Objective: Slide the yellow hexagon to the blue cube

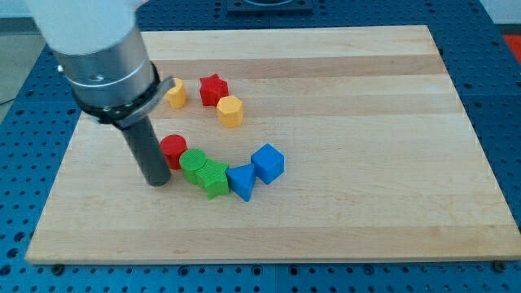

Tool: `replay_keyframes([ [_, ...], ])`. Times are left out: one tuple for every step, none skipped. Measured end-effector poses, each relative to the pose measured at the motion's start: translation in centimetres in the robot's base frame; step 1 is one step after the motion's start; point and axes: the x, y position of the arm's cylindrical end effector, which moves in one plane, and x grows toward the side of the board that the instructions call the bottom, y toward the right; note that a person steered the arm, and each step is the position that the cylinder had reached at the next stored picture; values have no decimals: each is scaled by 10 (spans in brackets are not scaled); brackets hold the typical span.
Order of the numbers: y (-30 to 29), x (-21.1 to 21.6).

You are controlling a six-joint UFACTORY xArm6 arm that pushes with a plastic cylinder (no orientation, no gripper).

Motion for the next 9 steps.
replay_keyframes([
  [-33,-2],
  [-51,-35],
  [-38,-79],
  [-6,-113],
  [57,-123],
  [122,-107],
  [151,-101],
  [151,-111],
  [153,-122],
])
